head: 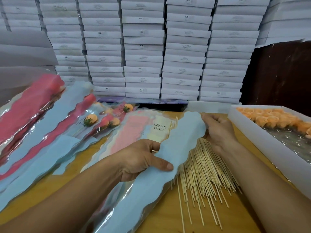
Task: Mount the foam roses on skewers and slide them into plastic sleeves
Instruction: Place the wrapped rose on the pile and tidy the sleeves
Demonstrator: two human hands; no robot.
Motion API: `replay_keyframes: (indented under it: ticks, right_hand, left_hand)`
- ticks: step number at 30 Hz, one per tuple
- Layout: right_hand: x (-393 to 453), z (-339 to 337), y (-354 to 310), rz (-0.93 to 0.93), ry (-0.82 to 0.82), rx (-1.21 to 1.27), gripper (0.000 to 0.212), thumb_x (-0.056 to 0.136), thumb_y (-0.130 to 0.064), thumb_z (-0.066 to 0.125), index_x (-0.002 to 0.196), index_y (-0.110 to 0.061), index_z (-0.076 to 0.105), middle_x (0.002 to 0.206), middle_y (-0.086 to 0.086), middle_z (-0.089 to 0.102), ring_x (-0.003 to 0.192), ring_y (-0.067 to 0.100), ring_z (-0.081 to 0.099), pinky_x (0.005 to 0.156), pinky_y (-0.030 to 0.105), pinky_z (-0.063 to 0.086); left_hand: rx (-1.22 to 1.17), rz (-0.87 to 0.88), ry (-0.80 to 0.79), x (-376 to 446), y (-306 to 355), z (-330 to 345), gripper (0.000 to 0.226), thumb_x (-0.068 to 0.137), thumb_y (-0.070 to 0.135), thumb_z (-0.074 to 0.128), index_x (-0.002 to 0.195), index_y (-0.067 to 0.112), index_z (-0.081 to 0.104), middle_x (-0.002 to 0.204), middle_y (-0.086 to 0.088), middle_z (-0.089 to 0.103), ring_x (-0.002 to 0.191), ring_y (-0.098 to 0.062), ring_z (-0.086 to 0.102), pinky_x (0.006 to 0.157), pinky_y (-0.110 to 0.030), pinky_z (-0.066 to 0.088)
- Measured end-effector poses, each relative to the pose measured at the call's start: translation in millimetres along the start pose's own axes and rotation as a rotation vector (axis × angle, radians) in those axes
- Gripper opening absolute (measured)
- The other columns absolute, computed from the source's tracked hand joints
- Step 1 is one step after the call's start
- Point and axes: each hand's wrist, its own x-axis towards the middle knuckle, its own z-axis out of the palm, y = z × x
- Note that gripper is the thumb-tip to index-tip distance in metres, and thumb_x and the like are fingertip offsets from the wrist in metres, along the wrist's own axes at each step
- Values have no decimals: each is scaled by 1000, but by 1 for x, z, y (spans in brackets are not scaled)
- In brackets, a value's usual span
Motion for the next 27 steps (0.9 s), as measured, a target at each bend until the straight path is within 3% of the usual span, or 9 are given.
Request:
replay_keyframes:
  ticks: [4,9,13,18,20,23,27]
  right_hand:
    - [-8,3,-5,103,-113,45,25,97,-37,66,100,-13,72,99,11,73,71,24,75,56,32,58]
    - [-18,11,-11,195,-162,-20,26,97,-48,62,104,-23,57,115,15,56,72,29,77,50,32,57]
    - [-25,15,-12,195,-232,-95,36,100,-46,56,125,-22,52,115,15,63,70,25,77,48,31,55]
    - [-29,13,-5,174,-314,-343,39,103,-43,53,129,-14,56,99,12,74,62,20,72,43,27,49]
    - [-28,12,-4,154,-323,-386,36,103,-41,53,128,-15,57,97,12,75,60,19,70,42,27,46]
    - [-25,11,-3,130,-316,-421,31,103,-39,55,125,-17,59,94,10,76,59,18,70,40,25,44]
    - [-24,10,-1,114,-320,-448,25,102,-38,56,120,-21,61,87,6,77,59,18,70,40,24,44]
  left_hand:
    - [-22,58,93,0,-1,-2,31,77,-1,79,108,2,72,95,-15,75,75,-29,73,59,-33,58]
    - [-96,116,177,0,-1,-6,32,77,-2,78,108,-3,71,94,-20,75,66,-28,73,54,-32,58]
    - [-93,156,229,-2,0,-12,30,74,3,80,103,2,73,95,-19,76,70,-29,73,56,-33,58]
    - [-134,199,304,-6,6,-34,29,65,10,81,93,9,75,95,-18,76,72,-31,74,59,-36,59]
    - [-143,245,372,-7,8,-50,13,70,7,79,78,17,78,88,-15,76,67,-28,73,56,-34,59]
    - [-71,271,525,-9,11,-82,13,84,5,74,95,12,75,90,-13,77,65,-25,72,55,-33,58]
    - [17,276,781,-15,15,-129,10,87,4,73,83,12,68,84,-9,72,56,-20,66,58,-34,59]
